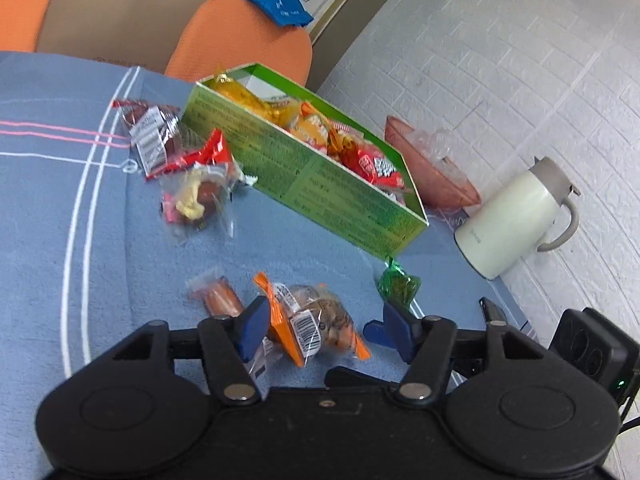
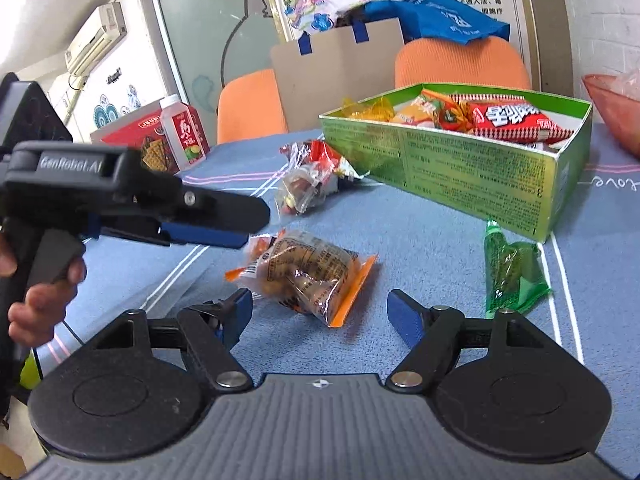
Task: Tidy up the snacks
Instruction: 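Grasp an orange-edged clear snack bag with the left gripper while the right grasps another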
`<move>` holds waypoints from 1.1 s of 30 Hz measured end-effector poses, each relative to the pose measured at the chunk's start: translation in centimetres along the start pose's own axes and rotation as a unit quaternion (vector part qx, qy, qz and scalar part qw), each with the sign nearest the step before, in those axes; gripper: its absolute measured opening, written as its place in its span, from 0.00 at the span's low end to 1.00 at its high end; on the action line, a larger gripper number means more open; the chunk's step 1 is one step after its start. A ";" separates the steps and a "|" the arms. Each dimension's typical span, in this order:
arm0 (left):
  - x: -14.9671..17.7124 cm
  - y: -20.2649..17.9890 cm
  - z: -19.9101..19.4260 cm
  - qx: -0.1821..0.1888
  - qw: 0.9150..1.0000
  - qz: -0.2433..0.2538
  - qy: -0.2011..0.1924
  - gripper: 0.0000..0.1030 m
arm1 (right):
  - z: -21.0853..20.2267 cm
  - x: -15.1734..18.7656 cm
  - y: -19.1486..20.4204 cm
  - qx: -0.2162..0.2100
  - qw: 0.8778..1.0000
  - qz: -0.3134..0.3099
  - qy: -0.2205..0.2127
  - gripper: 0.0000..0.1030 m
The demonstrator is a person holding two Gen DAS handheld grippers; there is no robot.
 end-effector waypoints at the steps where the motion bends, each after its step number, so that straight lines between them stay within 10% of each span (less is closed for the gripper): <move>1: 0.1 0.3 0.3 -0.004 1.000 -0.002 0.003 0.88 | 0.1 0.0 -0.1 0.001 1.000 0.001 0.003 1.00; 7: 0.6 2.5 0.8 0.010 0.999 -0.041 0.016 0.75 | 0.4 -0.2 -0.5 0.000 1.000 0.007 0.008 0.98; 11: 0.3 1.8 -0.2 0.015 0.999 -0.034 0.002 1.00 | 0.9 0.0 -0.4 -0.006 1.000 0.008 0.014 0.86; 33: 0.2 2.7 -0.7 0.030 0.997 -0.075 -0.019 0.94 | 1.3 -0.7 0.2 -0.020 1.000 0.020 0.010 0.79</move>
Point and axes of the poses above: each gripper's, at about its wrist camera, not at the fingertips, and z roughly the way its jaws point, y to its left, x to its underside, the point moved 10 cm from there along z, roughly the way its jaws point, and after that the axes turned 6 degrees about x, right-handed, at the moved point
